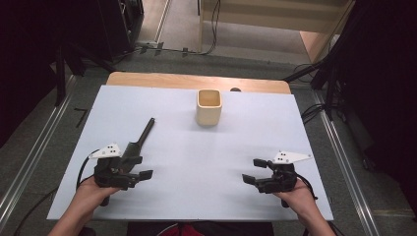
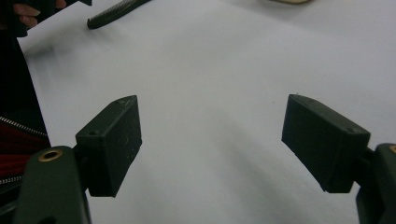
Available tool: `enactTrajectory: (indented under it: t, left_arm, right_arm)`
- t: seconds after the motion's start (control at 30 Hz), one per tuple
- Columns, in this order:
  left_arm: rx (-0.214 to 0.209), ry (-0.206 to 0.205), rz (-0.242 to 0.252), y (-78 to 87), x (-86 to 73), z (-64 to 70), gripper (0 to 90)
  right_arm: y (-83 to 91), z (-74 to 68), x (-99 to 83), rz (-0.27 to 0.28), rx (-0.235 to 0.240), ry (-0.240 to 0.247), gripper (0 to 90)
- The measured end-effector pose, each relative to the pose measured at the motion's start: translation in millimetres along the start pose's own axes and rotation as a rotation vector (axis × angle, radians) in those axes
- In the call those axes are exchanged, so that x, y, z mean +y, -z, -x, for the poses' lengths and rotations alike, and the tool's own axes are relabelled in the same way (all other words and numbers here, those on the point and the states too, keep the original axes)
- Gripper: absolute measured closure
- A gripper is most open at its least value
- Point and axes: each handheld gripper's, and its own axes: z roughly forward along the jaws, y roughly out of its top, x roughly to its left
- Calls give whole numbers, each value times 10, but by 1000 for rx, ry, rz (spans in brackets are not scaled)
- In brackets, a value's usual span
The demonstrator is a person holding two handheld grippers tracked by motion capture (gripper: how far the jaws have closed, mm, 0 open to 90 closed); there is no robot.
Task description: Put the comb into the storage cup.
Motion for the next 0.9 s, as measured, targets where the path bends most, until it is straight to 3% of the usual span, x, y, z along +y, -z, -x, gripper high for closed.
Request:
enactTrajectory:
  t: [0.1, 0.37, 0.5, 0.63, 0.9]
  left_arm:
    - [28, -17, -30, -26, -2, 5, 236]
    - [12, -6, -39, -26, 3, -1, 236]
    - [15, -17, -45, -33, 10, 10, 237]
    - [14, -22, -52, -38, 15, 22, 236]
    - [11, 12, -69, -40, 22, 10, 247]
  right_arm:
    - [9, 7, -4, 3, -8, 9, 182]
    - [11, 6, -5, -5, -24, 7, 183]
    - [1, 6, -24, -35, -45, 18, 183]
    - [5, 5, -20, -29, -43, 17, 183]
    - [7, 4, -16, -25, -42, 12, 183]
